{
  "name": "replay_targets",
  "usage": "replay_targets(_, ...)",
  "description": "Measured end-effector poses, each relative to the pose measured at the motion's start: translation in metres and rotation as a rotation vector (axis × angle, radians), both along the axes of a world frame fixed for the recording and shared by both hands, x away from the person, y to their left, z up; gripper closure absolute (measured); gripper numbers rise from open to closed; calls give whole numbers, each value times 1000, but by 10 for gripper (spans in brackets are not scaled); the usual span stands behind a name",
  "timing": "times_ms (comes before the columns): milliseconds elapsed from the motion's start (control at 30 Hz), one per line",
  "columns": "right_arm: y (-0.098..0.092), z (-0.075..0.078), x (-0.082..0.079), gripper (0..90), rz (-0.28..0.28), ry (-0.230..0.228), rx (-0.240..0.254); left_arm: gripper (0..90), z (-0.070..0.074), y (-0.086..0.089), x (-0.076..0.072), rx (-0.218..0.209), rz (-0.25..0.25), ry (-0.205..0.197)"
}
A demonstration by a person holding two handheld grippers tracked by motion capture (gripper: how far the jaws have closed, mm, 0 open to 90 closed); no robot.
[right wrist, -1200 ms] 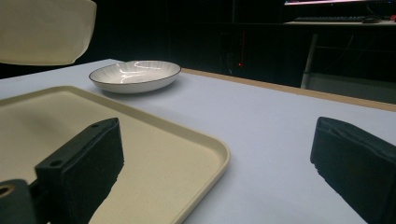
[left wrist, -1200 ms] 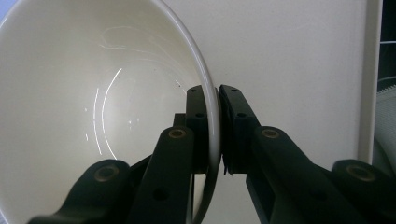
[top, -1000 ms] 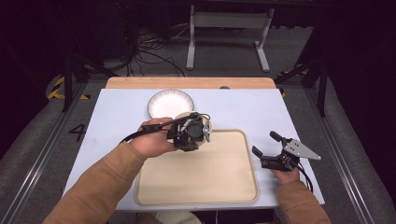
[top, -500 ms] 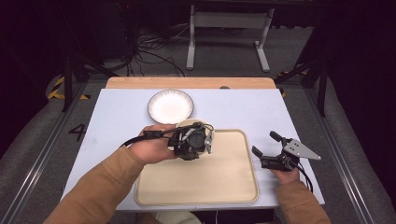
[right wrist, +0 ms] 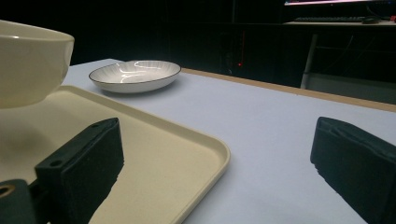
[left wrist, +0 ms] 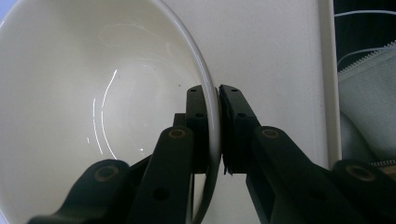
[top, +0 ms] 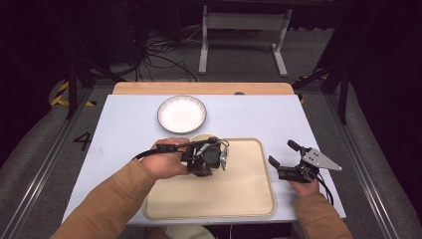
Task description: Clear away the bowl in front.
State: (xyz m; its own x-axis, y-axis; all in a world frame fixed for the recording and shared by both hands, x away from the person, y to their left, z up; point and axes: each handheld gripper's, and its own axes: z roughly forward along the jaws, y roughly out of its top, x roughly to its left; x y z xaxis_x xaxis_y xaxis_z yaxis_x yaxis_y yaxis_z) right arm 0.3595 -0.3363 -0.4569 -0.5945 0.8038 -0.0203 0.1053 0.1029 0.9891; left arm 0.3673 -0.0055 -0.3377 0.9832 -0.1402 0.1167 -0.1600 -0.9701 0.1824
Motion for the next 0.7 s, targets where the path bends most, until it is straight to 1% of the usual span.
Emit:
replay_targets(33,0,0,0,31,0,0,0,835,-3,-1,0,0,4,9)
replay_targets(133,0,0,0,31,0,0,1,835,-7,-3,1,21,-3,13)
replay_targets(200,0,0,0,31,0,-1,1,835,-11,-4,0,19,3,22)
replay_targets(233,0,0,0,31,1,0,1,835,-12,-5,1,28,4,24)
replay_targets(300,0,0,0,31,1,0,1,835,-14,-6,1,25,0,24)
replay_targets(367,0,0,0,31,1,0,1,835,-18,-7,1,37,-1,36)
replay_targets(400,0,0,0,30,1,0,1,835,-19,-8,1,35,-3,33)
replay_targets(567,0,0,0,31,1,0,1,835,-26,-9,2,44,3,43)
replay_targets(600,0,0,0,31,1,0,1,835,-28,-10,3,42,-3,41)
replay_targets(633,0,0,0,31,1,1,2,835,-29,-10,3,51,5,51)
replay_targets(667,0,0,0,31,0,0,1,835,-31,-11,3,54,5,51)
replay_targets(700,0,0,0,31,1,0,1,835,-33,-11,3,46,9,53)
